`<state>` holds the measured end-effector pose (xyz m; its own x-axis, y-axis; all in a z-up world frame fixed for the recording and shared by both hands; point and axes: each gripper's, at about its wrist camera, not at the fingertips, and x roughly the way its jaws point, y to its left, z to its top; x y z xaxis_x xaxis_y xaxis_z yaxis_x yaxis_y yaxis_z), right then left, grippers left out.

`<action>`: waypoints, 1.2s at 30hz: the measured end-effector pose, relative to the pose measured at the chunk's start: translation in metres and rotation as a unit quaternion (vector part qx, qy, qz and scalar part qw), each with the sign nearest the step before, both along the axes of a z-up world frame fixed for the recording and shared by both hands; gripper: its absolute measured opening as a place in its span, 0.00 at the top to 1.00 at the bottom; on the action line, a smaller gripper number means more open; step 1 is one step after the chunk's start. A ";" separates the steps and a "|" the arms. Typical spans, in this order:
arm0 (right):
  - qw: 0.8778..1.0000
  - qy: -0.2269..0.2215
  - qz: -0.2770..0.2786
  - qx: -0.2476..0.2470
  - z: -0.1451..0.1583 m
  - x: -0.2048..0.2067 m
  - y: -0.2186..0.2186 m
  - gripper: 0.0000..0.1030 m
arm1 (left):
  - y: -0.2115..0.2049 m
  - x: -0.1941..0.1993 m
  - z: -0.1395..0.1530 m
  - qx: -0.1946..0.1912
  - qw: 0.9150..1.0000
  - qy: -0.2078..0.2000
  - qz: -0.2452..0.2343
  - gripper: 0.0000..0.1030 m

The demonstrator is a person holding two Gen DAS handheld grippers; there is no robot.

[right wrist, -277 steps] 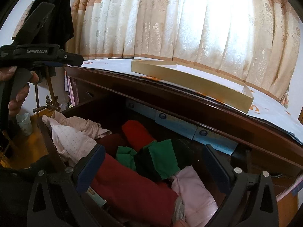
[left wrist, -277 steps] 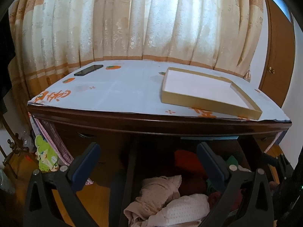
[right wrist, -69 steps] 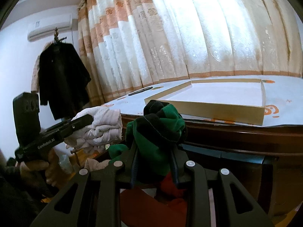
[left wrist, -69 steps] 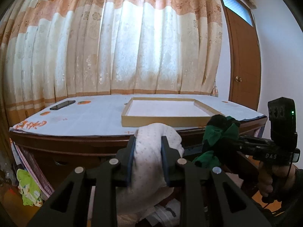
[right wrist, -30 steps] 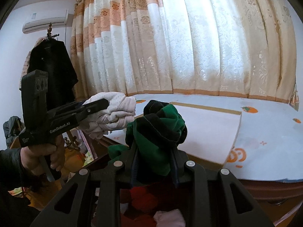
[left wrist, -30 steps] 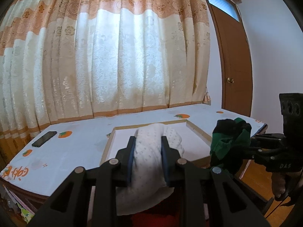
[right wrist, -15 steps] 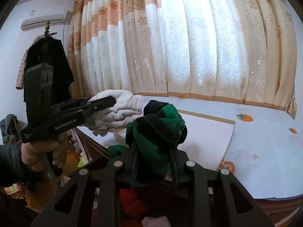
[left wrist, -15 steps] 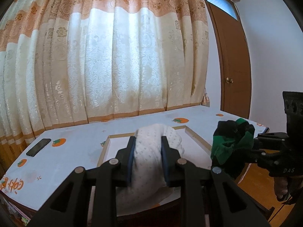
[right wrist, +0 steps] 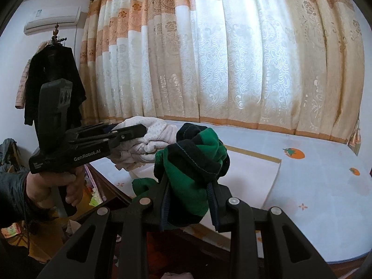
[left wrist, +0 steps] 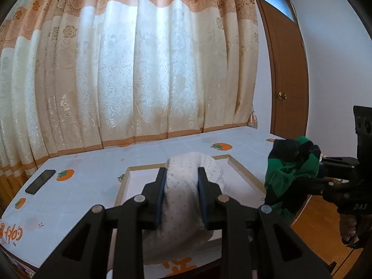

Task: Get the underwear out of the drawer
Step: 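Carry both garments up over the cardboard tray on the dresser, then lower the white underwear with the left tool while the right tool lowers the green-black garment into the tray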

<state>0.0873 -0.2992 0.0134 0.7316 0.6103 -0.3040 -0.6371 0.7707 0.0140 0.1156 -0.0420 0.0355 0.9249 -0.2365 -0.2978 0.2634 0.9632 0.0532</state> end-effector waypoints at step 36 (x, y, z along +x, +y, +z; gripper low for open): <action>0.994 0.038 -0.034 -0.098 0.015 0.107 0.001 0.70 | -0.024 0.108 -0.005 -0.025 0.996 0.086 0.012 0.78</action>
